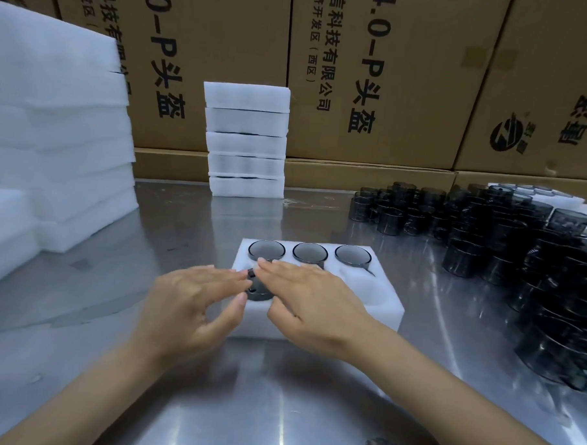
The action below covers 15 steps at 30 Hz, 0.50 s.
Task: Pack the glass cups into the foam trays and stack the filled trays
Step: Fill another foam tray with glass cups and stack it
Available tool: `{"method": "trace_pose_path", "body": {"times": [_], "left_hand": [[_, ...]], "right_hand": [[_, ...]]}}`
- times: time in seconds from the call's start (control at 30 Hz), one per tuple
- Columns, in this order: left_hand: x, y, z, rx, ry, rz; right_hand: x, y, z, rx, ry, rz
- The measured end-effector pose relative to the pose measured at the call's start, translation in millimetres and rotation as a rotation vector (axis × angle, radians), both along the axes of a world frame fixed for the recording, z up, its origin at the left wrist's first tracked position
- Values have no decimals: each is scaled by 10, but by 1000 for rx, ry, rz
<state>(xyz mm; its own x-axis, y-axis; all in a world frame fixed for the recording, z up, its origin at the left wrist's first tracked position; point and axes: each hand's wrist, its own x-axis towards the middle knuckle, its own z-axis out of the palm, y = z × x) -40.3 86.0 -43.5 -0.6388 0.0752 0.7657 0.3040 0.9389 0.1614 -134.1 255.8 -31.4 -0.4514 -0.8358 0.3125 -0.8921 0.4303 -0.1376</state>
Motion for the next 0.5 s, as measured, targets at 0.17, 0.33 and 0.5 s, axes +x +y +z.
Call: {"method": "trace_pose_path", "body": {"times": [0.17,0.33,0.5], "left_hand": [[-7,12,-21,10,10,34],[-8,-29,-49,11,6,-7],[-26,-48,-40,-42,-23,-18]], "right_hand": [[-2,-3,-4,5,-13,-7],[8,11,-8,-14,4,-29],[-247,243,154,-340,-187,-158]]}}
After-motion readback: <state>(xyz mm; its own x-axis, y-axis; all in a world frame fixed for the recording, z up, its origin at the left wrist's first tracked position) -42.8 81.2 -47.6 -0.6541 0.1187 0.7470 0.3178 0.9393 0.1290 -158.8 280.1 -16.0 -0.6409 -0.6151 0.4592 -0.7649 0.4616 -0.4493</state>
